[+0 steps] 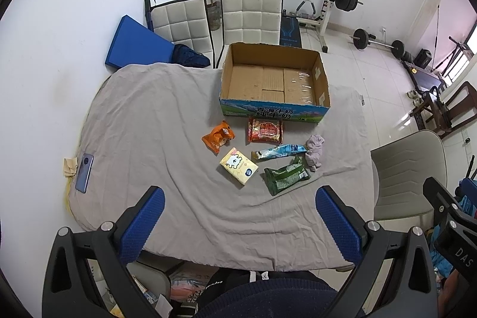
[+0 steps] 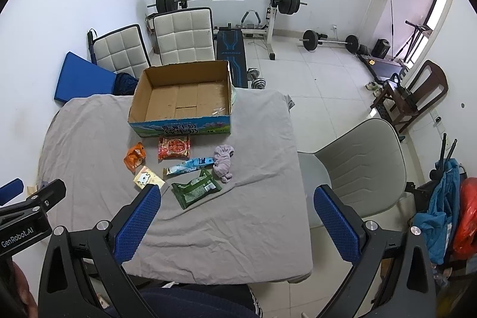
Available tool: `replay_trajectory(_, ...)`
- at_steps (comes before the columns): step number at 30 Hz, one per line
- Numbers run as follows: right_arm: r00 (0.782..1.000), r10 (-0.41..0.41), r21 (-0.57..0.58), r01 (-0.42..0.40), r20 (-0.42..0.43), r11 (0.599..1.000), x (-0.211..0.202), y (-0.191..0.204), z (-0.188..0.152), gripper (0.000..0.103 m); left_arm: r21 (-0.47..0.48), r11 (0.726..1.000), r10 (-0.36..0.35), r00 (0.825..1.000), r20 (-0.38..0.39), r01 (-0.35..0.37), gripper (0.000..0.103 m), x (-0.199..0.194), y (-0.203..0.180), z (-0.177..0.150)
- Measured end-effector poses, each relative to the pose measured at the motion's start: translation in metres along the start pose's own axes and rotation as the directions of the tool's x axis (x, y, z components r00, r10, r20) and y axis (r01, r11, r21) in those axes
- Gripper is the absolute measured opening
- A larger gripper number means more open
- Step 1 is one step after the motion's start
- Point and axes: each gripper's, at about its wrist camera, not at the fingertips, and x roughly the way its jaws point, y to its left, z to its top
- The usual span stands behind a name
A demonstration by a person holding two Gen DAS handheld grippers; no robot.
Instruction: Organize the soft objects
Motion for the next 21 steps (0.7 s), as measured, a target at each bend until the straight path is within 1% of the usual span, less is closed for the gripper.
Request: replay_trajectory(21,1.0,0.005,0.004,-0.005,0.011,1.0,-0.005,-0.007,0.003,0.103,0.019,1.0,0.002,1.0,0.012,-0.002,0.103,-0.007,-0.011,0.001)
